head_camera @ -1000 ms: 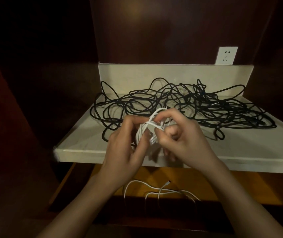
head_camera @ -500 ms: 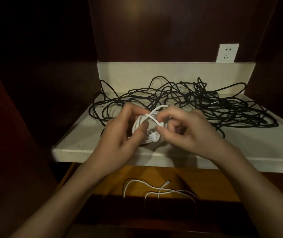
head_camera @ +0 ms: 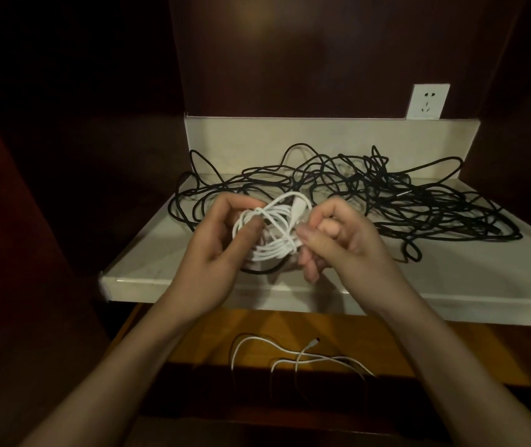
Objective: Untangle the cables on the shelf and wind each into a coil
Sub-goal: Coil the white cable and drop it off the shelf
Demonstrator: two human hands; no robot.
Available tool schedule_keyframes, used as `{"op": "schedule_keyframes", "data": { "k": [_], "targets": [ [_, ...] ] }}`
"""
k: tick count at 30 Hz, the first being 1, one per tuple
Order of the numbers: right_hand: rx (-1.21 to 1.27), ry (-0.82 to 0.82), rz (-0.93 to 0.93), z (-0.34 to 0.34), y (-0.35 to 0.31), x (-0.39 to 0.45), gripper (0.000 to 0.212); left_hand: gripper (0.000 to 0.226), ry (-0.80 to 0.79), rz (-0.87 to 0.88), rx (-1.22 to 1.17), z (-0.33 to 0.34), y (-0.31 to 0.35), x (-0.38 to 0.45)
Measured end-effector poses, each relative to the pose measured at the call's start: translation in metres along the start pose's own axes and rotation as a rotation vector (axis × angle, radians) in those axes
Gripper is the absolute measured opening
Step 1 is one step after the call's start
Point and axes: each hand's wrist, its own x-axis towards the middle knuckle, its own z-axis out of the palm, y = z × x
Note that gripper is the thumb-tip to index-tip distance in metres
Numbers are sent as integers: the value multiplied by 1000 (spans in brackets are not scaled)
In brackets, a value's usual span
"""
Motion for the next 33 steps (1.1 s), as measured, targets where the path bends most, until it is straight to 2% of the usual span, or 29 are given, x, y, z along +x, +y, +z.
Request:
{"op": "schedule_keyframes", "data": {
  "k": [3, 5, 10, 16, 20, 23, 25, 28, 31, 33],
  "targets": [
    [92, 195, -117, 6, 3, -6, 9, 10, 141, -4, -35, -1, -1, -2],
    [124, 260, -177, 8, 5, -10, 9, 9, 179, -43, -70, -3, -2, -6],
    [90, 201, -131, 24, 12, -24, 6, 9, 328, -184, -207, 0, -7, -12],
    [-77, 114, -15, 35, 18, -33, 2, 12, 426, -156, -79, 9, -4, -23],
    [-130, 194, -15, 43, 18, -35, 5, 11, 384, -103, -34, 14, 4, -28],
    [-26, 222, 30, 49, 19, -36, 7, 26, 336, -76, 56, 12, 4, -30],
    [-10, 219, 80, 52, 23, -36, 7, 32, 281, -96, 131, 5, 2, -33],
    [-19, 222, 140, 51, 31, -37, 11, 29, 236, -180, 112, -10, -1, -42],
    [12, 95, 286, 50, 38, -41, 40, 23, 185, -280, 90, -28, -7, -57],
    [-35, -72, 402, 56, 46, -42, 45, 19, 100, -359, 143, -39, -15, -69]
  ]
}}
